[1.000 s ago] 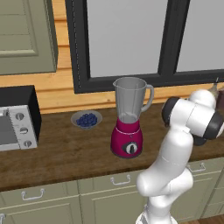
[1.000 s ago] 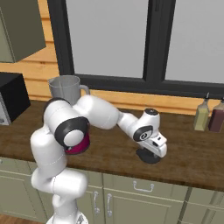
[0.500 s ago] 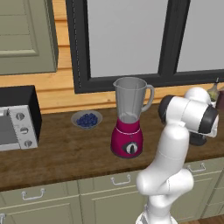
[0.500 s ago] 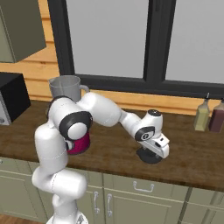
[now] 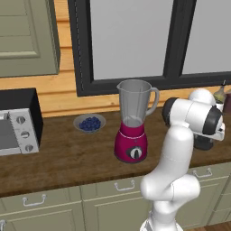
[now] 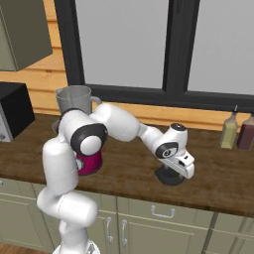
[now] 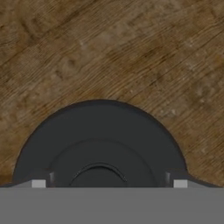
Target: Close the lid blender by securely placing the lid on top.
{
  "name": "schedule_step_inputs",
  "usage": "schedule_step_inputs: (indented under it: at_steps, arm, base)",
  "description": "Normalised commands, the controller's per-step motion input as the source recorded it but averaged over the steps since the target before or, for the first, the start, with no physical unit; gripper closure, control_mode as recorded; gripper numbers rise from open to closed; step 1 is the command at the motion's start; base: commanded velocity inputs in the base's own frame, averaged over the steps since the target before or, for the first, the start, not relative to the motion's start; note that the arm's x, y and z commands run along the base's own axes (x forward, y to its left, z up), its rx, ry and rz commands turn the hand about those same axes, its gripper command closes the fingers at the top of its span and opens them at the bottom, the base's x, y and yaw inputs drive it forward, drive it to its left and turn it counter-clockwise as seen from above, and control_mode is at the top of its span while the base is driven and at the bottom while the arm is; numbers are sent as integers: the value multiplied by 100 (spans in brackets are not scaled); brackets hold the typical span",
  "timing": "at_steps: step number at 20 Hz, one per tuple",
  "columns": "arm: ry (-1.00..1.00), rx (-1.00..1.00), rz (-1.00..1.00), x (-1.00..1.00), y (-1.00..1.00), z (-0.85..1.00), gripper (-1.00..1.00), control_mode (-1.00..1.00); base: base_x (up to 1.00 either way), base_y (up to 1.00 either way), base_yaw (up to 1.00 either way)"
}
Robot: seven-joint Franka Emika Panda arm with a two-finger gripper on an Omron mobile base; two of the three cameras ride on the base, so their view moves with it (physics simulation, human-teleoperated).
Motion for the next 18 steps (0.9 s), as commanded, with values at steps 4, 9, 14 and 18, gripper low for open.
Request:
schedule_step_inputs:
  at_steps: [4, 9, 14, 18]
  arm:
    - [0, 0, 0, -6, 0, -40, 100, -100]
    - [-1, 0, 0, 0, 0, -10, 100, -100]
    - [0, 0, 0, 0, 0, 0, 100, -100]
    - [0, 0, 0, -6, 0, 7, 100, -100]
  base:
    - [0, 0, 0]
    - [0, 0, 0]
    - [0, 0, 0]
    - [0, 0, 0]
